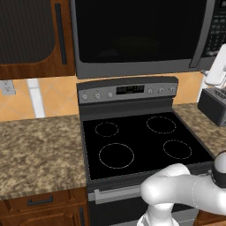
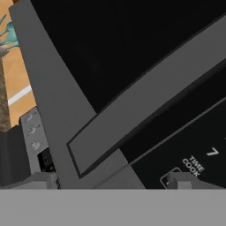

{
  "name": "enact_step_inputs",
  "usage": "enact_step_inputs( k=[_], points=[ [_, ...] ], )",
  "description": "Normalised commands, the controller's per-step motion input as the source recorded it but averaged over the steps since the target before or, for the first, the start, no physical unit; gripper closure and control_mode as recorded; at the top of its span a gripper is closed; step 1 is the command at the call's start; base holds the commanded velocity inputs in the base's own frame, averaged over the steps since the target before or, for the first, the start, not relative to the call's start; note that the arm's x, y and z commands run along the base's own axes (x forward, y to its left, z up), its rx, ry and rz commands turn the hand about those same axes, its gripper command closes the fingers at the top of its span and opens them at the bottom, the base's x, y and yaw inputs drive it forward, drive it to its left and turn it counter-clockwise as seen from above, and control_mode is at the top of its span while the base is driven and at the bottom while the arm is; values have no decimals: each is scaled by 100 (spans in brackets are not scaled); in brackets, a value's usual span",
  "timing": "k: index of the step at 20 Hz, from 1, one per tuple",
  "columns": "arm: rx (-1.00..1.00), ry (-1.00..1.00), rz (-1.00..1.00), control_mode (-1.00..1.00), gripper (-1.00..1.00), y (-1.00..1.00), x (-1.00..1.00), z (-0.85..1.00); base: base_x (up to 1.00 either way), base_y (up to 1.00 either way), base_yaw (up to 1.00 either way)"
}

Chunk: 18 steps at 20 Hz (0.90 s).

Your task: Pick the lime from the sink and place it in the bowl. Then pick the bowl and place it in the microwave. Then close the microwave door and press the start button.

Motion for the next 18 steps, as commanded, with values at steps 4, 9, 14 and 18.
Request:
enact_step_inputs(
  k=[4,9,14,18],
  points=[
    [0,0,0,-100,-100,-7,36,-7,0,0,0],
    [0,0,0,-100,-100,-9,36,-11,0,0,0],
    [0,0,1,-100,-100,-2,16,-17,0,0,0],
    [0,-1,0,-100,-100,31,-54,-15,0,0,0]
  ],
)
